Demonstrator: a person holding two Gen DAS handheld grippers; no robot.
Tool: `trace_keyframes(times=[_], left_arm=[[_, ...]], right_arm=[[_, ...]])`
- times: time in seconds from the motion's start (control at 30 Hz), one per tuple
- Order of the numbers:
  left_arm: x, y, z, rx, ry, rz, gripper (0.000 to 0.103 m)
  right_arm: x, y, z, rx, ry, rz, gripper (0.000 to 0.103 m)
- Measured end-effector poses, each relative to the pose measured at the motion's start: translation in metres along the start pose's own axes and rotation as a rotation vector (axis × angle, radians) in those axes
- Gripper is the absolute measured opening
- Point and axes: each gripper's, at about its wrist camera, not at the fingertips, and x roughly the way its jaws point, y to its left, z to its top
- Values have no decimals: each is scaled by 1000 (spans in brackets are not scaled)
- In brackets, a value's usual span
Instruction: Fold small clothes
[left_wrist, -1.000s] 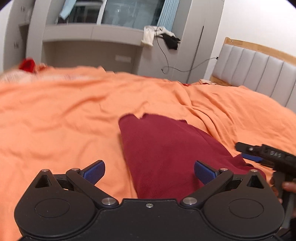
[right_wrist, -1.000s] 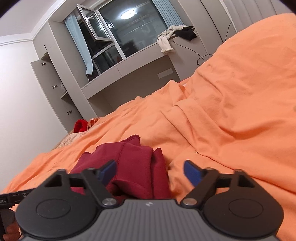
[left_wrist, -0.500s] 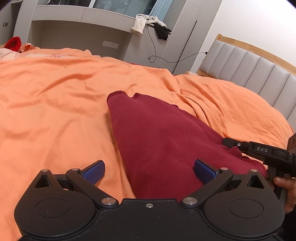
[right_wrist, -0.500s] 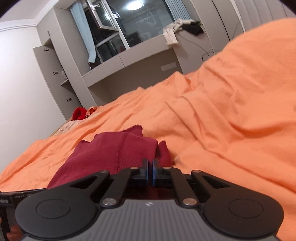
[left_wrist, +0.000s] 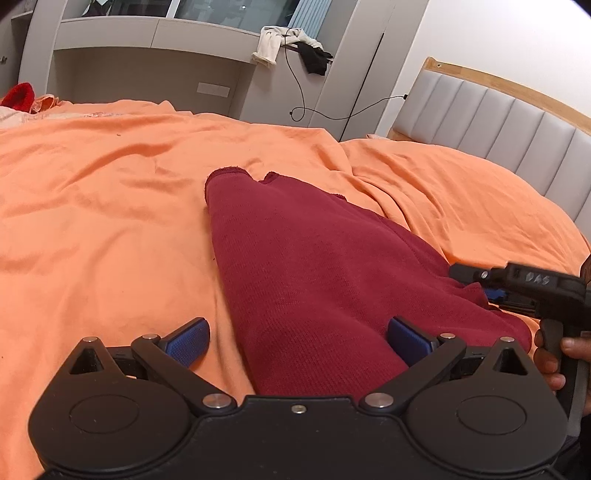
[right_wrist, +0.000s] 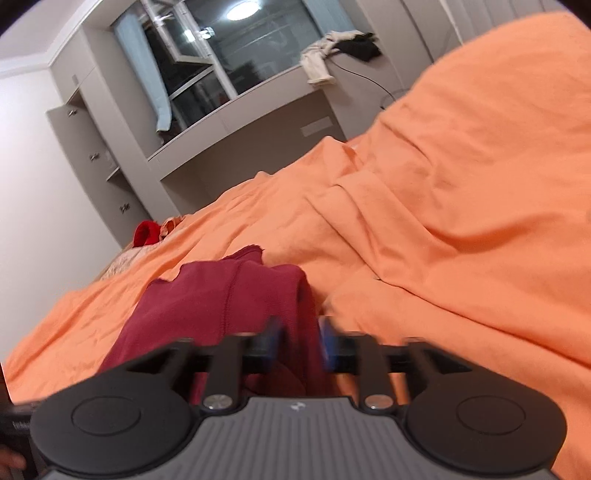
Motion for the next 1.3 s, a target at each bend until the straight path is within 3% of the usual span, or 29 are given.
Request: trace_keyframes(times=[0.2, 0.33, 0.47, 0.53, 0.63, 0.93, 1.07, 1.3], left_arm=[[0, 0, -2, -2, -5, 3, 102], [0, 0, -3, -1, -10, 5, 102], [0, -1, -4, -1, -13, 6, 102], [-1, -1, -4, -2, -15, 8, 102], [-3, 1, -3, -15, -18, 5, 102], [-22, 19, 11, -103, -46, -21, 102], [-19, 29, 14, -153, -11, -50, 102], [-9, 26, 5, -132, 37, -51, 102]], right_arm=[[2, -16, -1, 154, 54, 113, 74], [9, -17, -7, 189, 111, 145, 84], [15, -11, -13, 169, 143, 128, 81], [15, -10, -14, 167, 145, 137, 66], [14, -5, -16, 140, 144, 132, 60], [14, -3, -17, 121, 140, 123, 60], [13, -2, -18, 114, 139, 121, 61], [13, -3, -18, 116, 140, 122, 61]])
